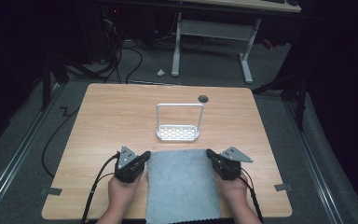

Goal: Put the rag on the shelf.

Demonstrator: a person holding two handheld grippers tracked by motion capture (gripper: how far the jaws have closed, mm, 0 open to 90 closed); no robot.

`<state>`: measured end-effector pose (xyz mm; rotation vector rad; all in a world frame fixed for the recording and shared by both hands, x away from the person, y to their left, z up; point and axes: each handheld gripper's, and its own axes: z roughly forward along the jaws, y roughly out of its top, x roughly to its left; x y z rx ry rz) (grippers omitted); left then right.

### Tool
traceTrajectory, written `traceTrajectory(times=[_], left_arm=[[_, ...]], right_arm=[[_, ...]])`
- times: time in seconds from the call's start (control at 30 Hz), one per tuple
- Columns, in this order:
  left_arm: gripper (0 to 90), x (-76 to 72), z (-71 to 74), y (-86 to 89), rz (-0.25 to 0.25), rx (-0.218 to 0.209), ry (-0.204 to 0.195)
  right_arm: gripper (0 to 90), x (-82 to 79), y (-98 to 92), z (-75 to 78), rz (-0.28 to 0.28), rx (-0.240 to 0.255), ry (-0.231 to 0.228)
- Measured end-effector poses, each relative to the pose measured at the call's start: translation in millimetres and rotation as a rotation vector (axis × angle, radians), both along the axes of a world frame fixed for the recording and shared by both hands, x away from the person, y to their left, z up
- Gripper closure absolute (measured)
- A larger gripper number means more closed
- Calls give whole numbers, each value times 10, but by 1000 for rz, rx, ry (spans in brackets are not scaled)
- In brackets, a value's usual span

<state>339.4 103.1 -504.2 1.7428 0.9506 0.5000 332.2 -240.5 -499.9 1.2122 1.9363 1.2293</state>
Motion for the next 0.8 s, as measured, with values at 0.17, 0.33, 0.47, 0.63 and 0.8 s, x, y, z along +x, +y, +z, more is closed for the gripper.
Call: traceTrajectory(times=[0.17, 0.33, 0.47, 0.63, 0.8], left_arm=[[895, -77, 111, 12, 10, -32, -51], [895, -126, 247, 35, 23, -67, -107], [895, -144, 361, 33, 30, -79, -149], [896, -138, 526, 20, 30, -92, -191], [896, -118, 677, 4, 26, -96, -230]], right_arm=[[896, -97, 2, 131, -2, 5, -84], [895, -174, 5, 252, 1, 26, -147], [895, -217, 5, 367, 2, 16, -199], [895, -232, 21, 471, 6, 5, -241], [895, -231, 30, 617, 5, 29, -276]])
